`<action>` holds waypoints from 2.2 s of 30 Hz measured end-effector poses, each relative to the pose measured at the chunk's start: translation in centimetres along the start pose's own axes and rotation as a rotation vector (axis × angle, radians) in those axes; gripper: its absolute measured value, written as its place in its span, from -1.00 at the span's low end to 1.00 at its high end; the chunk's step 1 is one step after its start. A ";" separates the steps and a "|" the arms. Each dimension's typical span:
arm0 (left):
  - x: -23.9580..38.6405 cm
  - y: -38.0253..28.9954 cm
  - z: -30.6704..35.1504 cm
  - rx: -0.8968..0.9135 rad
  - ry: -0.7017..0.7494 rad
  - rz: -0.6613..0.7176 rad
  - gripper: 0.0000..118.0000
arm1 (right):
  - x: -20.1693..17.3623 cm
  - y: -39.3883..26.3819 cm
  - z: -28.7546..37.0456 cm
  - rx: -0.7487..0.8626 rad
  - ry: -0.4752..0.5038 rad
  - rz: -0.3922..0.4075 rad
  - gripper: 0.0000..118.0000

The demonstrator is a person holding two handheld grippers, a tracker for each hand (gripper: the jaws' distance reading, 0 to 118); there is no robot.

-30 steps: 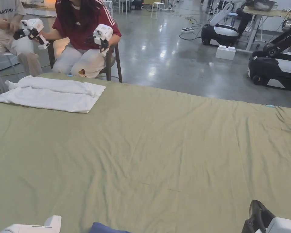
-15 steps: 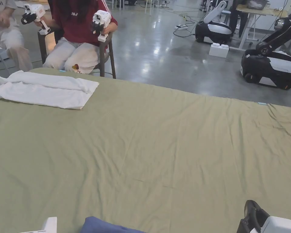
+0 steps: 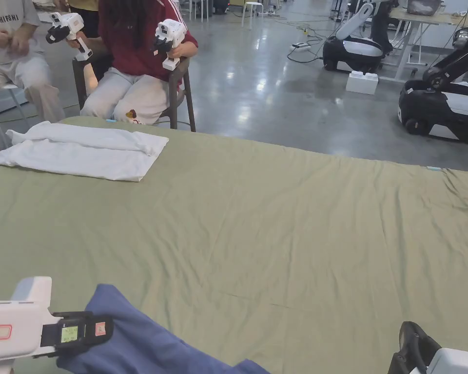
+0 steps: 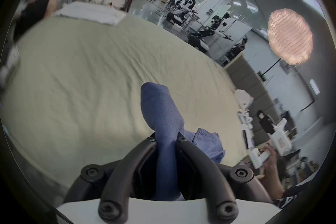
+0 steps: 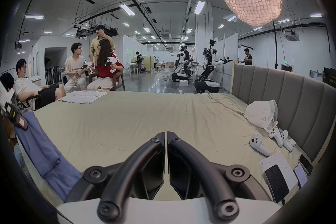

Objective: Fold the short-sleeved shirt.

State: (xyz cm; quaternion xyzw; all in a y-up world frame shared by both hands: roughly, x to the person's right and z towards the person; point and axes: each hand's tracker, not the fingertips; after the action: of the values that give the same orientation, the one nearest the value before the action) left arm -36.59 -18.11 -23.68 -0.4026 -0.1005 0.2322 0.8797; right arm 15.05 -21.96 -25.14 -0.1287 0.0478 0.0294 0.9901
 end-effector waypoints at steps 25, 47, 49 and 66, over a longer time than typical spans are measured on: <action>17.1 -8.5 -15.0 -0.265 0.114 -0.350 -0.83 | 1.7 -1.7 0.8 -0.020 -0.032 -0.035 -0.99; 20.9 -10.4 -15.6 -0.287 -0.045 -0.208 0.02 | 1.8 -2.1 1.1 -0.039 -0.036 -0.029 -0.99; 20.3 -9.4 -14.5 -0.242 -0.104 -0.179 -0.09 | 1.9 -2.1 1.2 -0.040 -0.033 -0.026 -0.99; 15.2 -14.6 -23.7 -0.337 -0.193 -0.016 -0.97 | 2.1 -2.0 1.7 -0.043 -0.054 -0.024 -0.99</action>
State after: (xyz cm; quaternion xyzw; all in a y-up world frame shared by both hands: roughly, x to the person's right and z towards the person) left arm -9.95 -34.65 -28.31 -0.5191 -0.2252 0.2428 0.7880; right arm 17.41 -23.35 -23.24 -0.1496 0.0188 0.0220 0.9883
